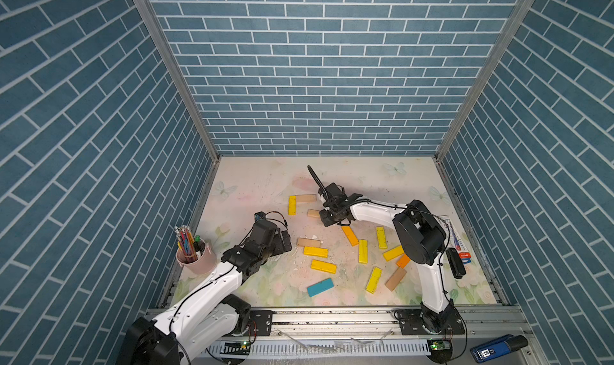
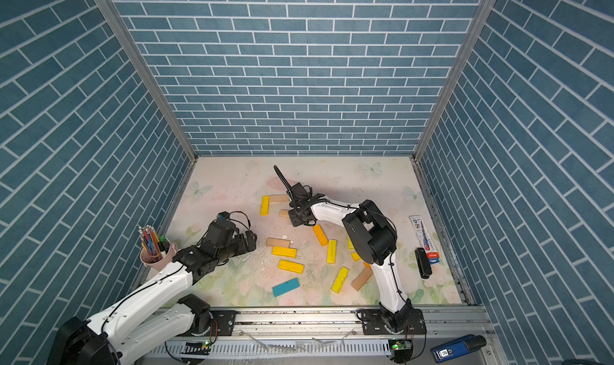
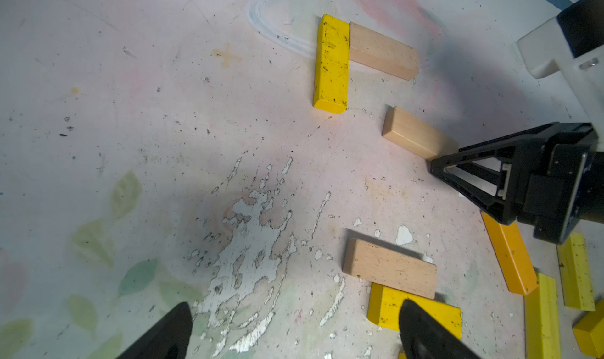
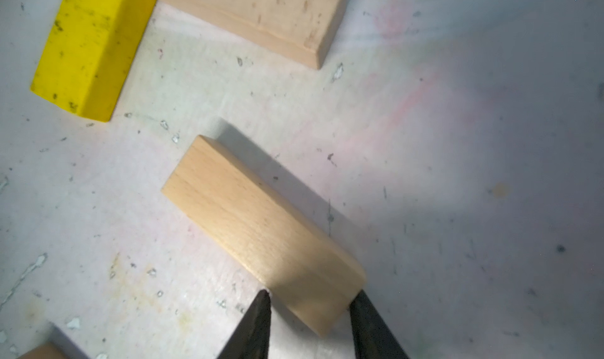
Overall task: Assemble the number 8 with building blocks
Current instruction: Assemble the building block at the center of the board.
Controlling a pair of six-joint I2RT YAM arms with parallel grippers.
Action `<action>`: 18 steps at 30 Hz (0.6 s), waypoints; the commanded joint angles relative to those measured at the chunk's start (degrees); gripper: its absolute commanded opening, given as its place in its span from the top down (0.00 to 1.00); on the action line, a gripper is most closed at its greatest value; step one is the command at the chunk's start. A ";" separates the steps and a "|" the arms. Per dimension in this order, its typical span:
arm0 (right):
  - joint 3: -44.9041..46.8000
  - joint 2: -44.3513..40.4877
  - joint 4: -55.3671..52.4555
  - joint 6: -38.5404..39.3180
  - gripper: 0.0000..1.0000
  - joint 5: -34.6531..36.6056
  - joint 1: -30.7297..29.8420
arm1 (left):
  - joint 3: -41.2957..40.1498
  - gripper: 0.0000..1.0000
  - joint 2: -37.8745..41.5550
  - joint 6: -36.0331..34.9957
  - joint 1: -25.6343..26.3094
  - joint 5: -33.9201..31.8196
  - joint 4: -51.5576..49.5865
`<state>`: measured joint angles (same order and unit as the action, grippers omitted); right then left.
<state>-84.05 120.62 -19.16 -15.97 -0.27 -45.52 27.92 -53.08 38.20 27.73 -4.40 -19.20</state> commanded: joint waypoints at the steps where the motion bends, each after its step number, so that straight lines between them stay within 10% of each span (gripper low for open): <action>1: -1.82 1.69 -1.64 3.64 0.58 -0.26 0.25 | 1.62 0.00 -0.71 1.15 -0.64 -0.39 -1.01; 18: -5.61 4.63 -0.29 9.15 0.56 -2.31 0.34 | 1.26 0.01 0.34 1.89 -2.73 1.09 -2.05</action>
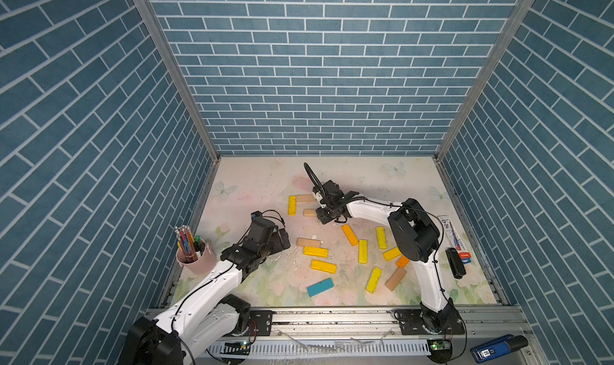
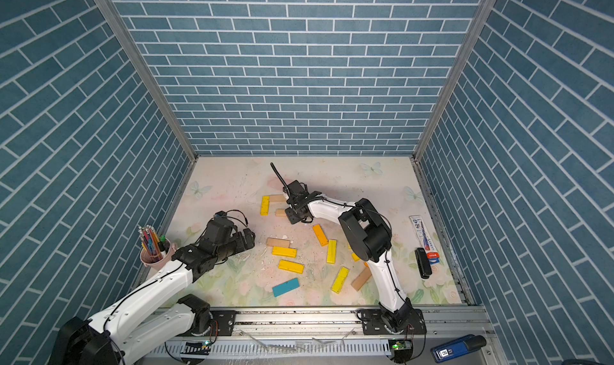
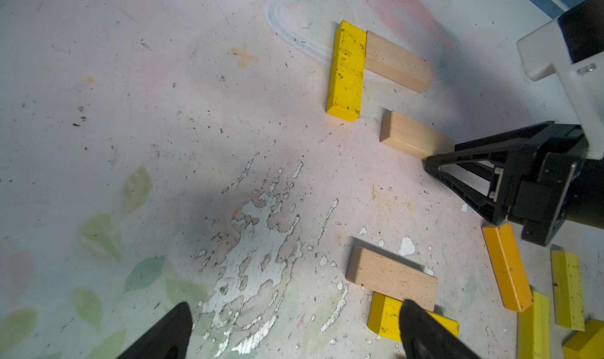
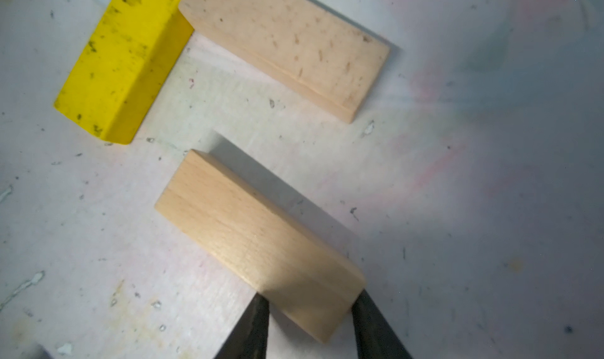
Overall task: Assemble the number 8 with building blocks
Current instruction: Assemble the building block at the center of the board.
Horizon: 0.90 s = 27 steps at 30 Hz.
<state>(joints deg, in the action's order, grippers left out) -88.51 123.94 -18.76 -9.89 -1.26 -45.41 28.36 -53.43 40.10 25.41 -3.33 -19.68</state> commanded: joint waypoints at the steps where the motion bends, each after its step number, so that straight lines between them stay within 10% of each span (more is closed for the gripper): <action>1: -1.36 1.30 -0.67 3.08 0.56 -1.71 0.23 | 0.81 0.00 0.69 0.04 -0.36 -0.01 -1.67; 27: -3.47 4.47 0.17 3.46 0.55 -6.69 0.06 | -0.23 0.00 0.17 0.46 -0.45 0.54 -0.75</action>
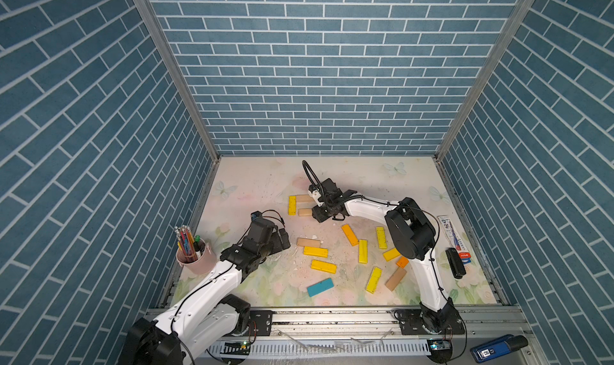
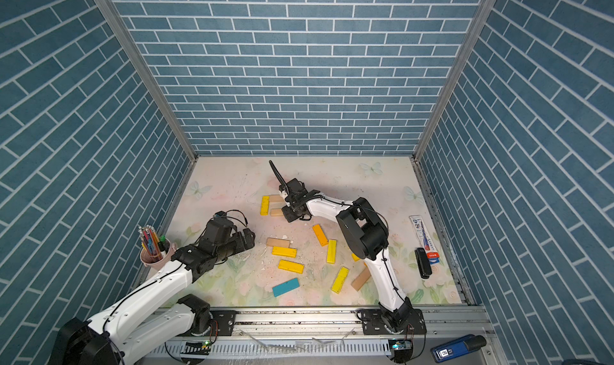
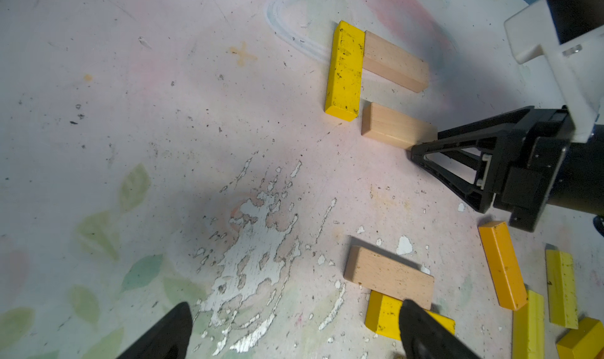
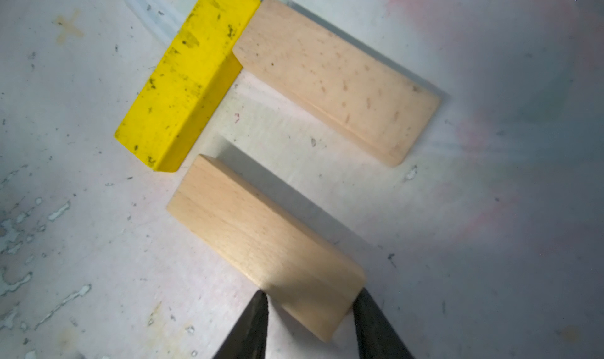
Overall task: Assemble the number 8 with building blocks
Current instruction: Assemble the building block at the center of the board.
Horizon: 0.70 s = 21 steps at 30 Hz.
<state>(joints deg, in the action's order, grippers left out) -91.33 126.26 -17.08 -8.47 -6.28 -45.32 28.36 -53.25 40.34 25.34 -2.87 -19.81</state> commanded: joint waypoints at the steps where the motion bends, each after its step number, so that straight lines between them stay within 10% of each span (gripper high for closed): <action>1: -0.53 2.23 -1.56 2.14 0.55 -1.63 0.00 | -0.22 0.01 0.03 0.18 -0.46 0.09 -0.62; 21: -0.36 2.02 -1.09 1.94 0.55 -1.99 -1.17 | 0.00 0.00 -0.35 0.24 -0.43 0.29 -0.40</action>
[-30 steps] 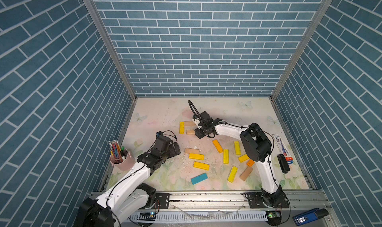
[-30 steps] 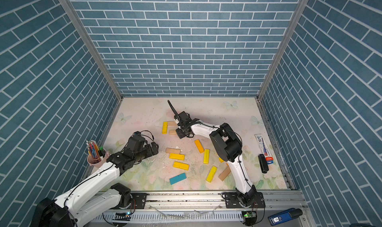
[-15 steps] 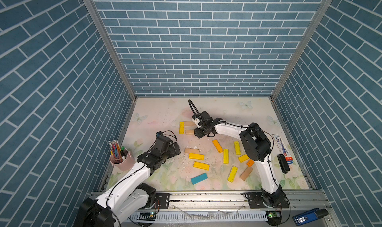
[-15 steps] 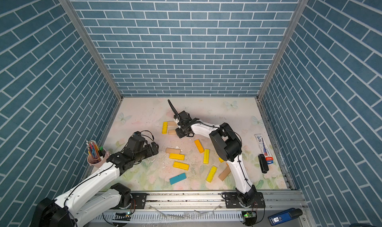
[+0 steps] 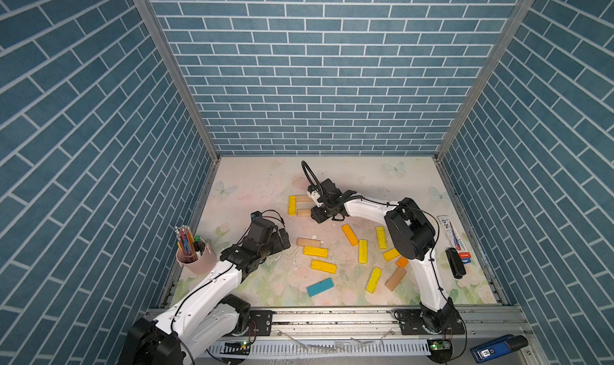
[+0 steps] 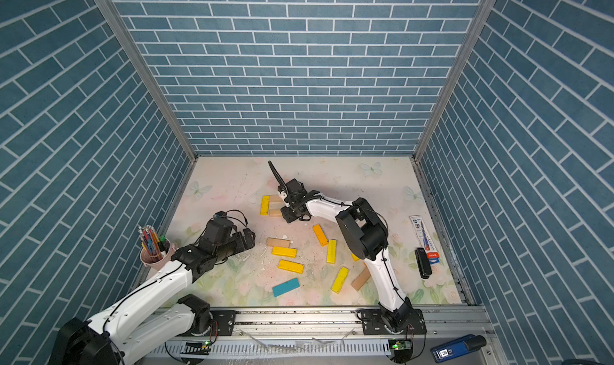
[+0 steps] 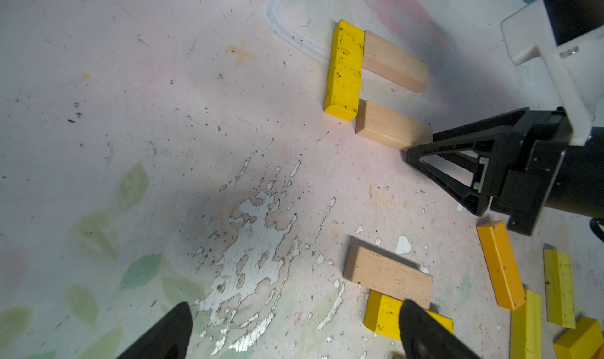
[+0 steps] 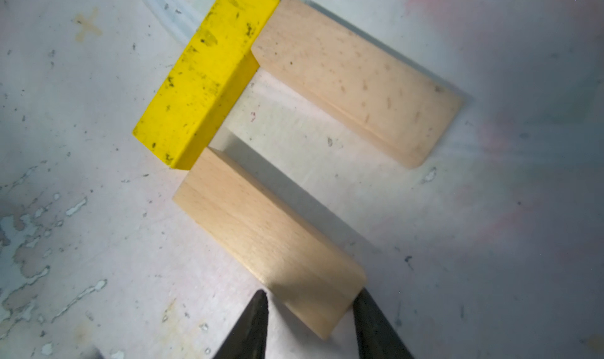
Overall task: Assemble the number 8 with building blocks
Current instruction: Assemble the building block at the center of the board.
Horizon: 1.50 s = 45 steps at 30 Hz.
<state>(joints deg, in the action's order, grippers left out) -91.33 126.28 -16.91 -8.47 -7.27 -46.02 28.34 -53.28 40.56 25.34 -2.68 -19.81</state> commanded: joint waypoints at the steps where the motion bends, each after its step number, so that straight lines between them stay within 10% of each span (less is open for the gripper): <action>1: -0.35 2.13 -1.28 1.86 0.55 -1.08 -0.47 | 0.04 0.00 -0.43 0.03 -0.42 0.05 -0.40; 28: 0.66 1.20 -0.35 0.55 0.50 0.36 -1.13 | -0.16 0.00 0.14 -0.89 -0.40 0.67 -0.79; 45: 28.22 -22.95 14.17 -11.17 0.28 4.76 -1.08 | 3.26 0.00 -3.92 -8.85 0.03 7.42 0.15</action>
<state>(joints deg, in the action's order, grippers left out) -65.52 108.22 -5.93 -15.84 -4.23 -46.87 29.12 -55.68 34.57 25.32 3.09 -19.79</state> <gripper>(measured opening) 0.713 0.995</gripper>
